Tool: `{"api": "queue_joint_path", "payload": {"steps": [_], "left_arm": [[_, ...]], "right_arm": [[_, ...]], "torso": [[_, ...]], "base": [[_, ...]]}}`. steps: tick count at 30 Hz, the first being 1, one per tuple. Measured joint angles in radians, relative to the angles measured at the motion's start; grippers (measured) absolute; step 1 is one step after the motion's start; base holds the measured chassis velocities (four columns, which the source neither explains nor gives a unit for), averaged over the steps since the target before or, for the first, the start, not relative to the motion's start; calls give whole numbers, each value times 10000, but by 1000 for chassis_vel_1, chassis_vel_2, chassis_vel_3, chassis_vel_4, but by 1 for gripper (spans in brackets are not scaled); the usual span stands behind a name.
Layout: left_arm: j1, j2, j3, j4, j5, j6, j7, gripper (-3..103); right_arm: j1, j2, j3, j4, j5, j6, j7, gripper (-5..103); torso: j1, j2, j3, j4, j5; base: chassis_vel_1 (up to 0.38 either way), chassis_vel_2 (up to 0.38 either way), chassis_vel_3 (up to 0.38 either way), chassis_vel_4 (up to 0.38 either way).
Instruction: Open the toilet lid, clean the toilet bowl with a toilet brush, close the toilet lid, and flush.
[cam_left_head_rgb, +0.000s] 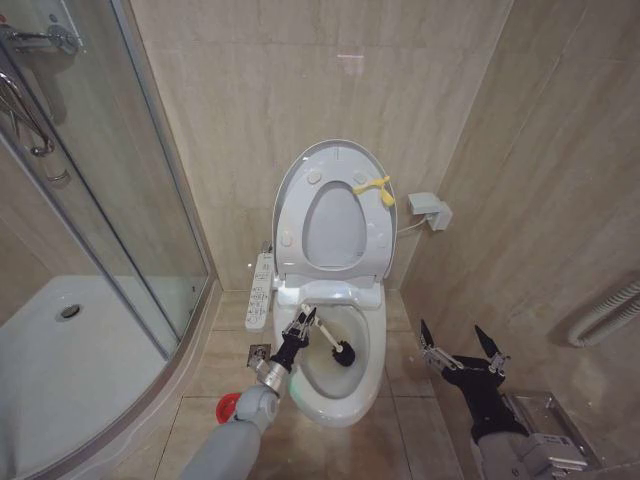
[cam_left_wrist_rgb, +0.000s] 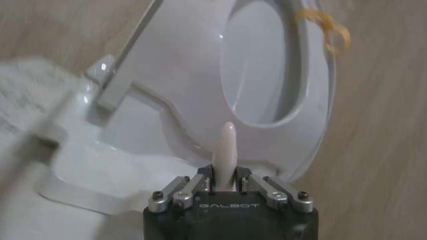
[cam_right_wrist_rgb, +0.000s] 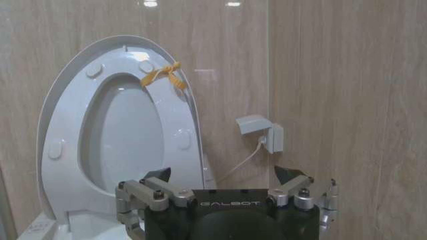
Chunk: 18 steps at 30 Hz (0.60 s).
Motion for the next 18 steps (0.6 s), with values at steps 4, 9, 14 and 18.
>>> {"api": "queue_joint_path", "payload": {"steps": [4, 9, 14, 18], "left_arm": [[5, -86, 156, -729, -1513, 406, -24, 21], [-60, -69, 165, -863, -1736, 489, 44, 22], [-42, 78, 10, -342, -348, 113, 263, 22], [-40, 243, -57, -220, 550, -42, 284, 22]], "right_arm": [[0, 0, 0, 0, 0, 0, 0, 100], [0, 0, 0, 0, 0, 0, 0, 100], [0, 0, 0, 0, 0, 0, 0, 100], [0, 0, 0, 0, 0, 0, 0, 100]], "torso": [[1, -1, 0, -3, 3], [1, -1, -1, 2, 1], [0, 0, -3, 6, 2], [-1, 1, -4, 8, 2]], "base": [[0, 0, 0, 0], [0, 0, 0, 0], [0, 0, 0, 0], [0, 0, 0, 0]]}}
